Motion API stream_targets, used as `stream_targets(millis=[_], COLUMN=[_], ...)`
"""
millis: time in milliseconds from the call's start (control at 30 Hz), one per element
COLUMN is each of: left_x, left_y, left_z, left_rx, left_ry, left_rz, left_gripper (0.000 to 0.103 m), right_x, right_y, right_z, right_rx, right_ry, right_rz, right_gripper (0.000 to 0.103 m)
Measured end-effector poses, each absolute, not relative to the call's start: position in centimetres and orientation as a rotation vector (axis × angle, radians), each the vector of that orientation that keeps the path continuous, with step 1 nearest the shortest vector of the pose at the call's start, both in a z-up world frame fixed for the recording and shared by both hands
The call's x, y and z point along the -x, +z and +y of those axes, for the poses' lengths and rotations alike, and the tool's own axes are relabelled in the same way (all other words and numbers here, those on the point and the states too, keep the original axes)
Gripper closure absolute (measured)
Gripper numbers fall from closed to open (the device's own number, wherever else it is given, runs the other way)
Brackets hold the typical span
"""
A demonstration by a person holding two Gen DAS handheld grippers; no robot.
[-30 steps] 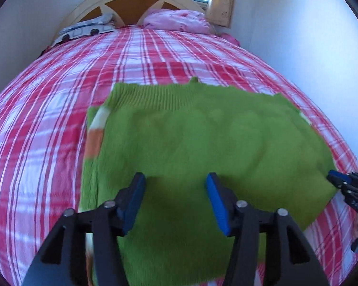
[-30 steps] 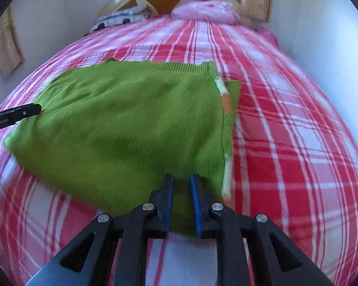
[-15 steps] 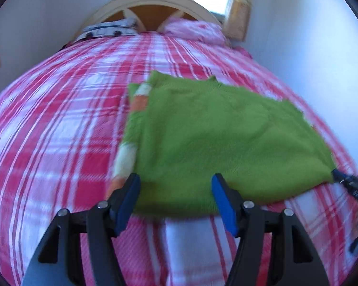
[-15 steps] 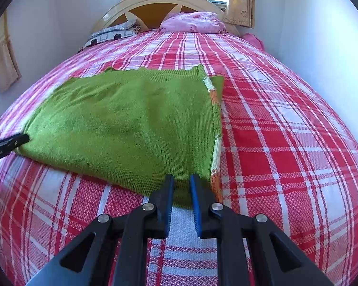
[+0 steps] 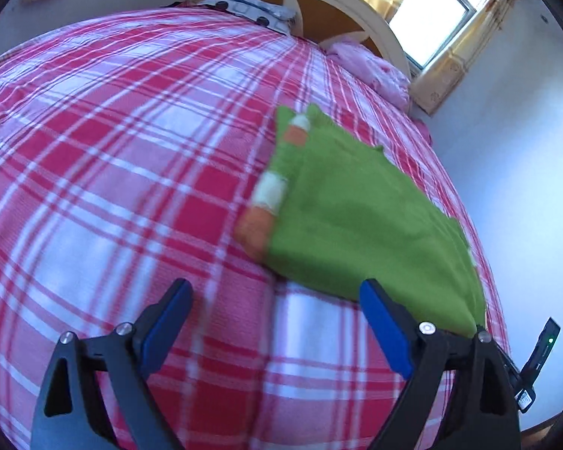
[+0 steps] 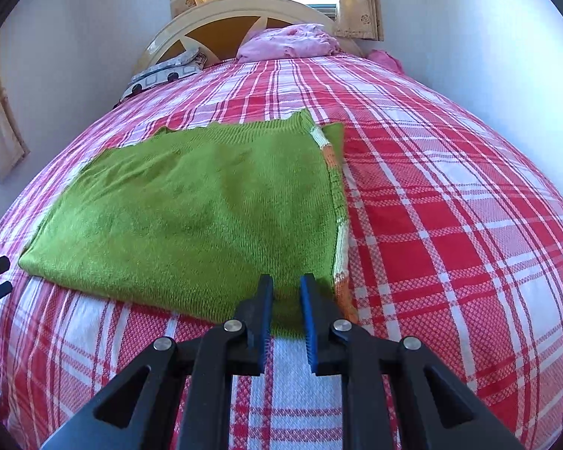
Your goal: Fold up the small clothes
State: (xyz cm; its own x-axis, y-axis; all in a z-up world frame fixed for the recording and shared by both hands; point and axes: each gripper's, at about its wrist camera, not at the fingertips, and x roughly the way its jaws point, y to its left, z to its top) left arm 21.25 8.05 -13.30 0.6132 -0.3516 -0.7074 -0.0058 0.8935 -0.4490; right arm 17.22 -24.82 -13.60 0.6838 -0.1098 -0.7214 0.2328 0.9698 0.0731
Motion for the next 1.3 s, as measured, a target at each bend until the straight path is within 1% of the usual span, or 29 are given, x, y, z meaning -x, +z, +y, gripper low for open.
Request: stream_targets(millis=[133, 233, 333, 433, 467, 500, 533, 567, 600, 633, 667, 767, 867, 967, 1100, 1233, 1300], left_x=[-22.3, -23.8, -25.0, -26.3, -26.6, -26.8, -27.0, -27.3, -27.3, -27.1, -27.0, -26.7, -26.4, -26.3, -26.1, -26.2, -26.1], left_y=[-13.6, -13.7, -13.8, -14.5, -14.4, -14.4, -14.5, -14.8, -15.2, -15.6, -15.8, -15.9, -15.8, -15.9, -16.2, -16.2, -16.1], left_z=[5.9, 5.3, 5.6, 5.6, 5.5, 5.5, 5.4, 5.5, 5.8, 6.2, 6.3, 6.6, 6.5, 6.5, 6.9, 6.9, 6.8], left_rx=[0.478, 0.515, 0.658, 0.748, 0.749, 0.747, 0.737, 0.724, 0.725, 0.734, 0.730, 0.722, 0.712, 0.719, 0.753, 0.752, 0.746], left_ry=[-0.250, -0.194, -0.125, -0.127, -0.125, -0.139, -0.151, -0.143, -0.133, -0.136, -0.145, -0.171, -0.162, -0.160, -0.178, -0.177, -0.175], left_rz=[0.926, 0.905, 0.852, 0.850, 0.842, 0.823, 0.821, 0.833, 0.832, 0.821, 0.813, 0.792, 0.782, 0.775, 0.766, 0.766, 0.765], left_gripper=[0.011, 0.011, 0.010, 0.011, 0.018, 0.039, 0.049, 0.063, 0.071, 0.074, 0.079, 0.080, 0.080, 0.080, 0.080, 0.079, 0.079], right_x=[-17.2, -17.1, -17.1, -17.1, -17.1, -17.1, -17.1, -17.1, -17.1, -17.1, -17.2, -17.2, -18.6, -22.7, -28.1, -31.5, -31.2], right_y=[-13.6, -13.6, -13.7, -13.7, -13.7, -13.7, -13.6, -13.6, -13.6, -13.7, -13.6, -12.3, -9.8, -8.7, -10.0, -13.8, -14.2], right_z=[-24.9, -25.3, -25.4, -25.5, -25.5, -25.5, -25.4, -25.4, -25.4, -25.5, -25.6, -24.7, -22.2, -18.9, -16.2, -14.0, -14.0], right_rx=[-0.176, -0.210, -0.219, -0.215, -0.214, -0.213, -0.213, -0.213, -0.212, -0.214, -0.217, -0.159, -0.157, -0.153, -0.237, -0.238, -0.232], right_ry=[-0.187, -0.172, -0.167, -0.169, -0.170, -0.170, -0.170, -0.171, -0.171, -0.170, -0.170, -0.222, -0.137, -0.050, 0.029, 0.021, 0.032], right_rz=[0.793, 0.788, 0.786, 0.787, 0.787, 0.787, 0.787, 0.787, 0.788, 0.787, 0.787, 0.752, 0.683, 0.724, 0.754, 0.881, 0.850], right_gripper=[0.087, 0.087, 0.087, 0.087, 0.087, 0.087, 0.087, 0.087, 0.087, 0.087, 0.087, 0.087, 0.087, 0.088, 0.088, 0.088, 0.088])
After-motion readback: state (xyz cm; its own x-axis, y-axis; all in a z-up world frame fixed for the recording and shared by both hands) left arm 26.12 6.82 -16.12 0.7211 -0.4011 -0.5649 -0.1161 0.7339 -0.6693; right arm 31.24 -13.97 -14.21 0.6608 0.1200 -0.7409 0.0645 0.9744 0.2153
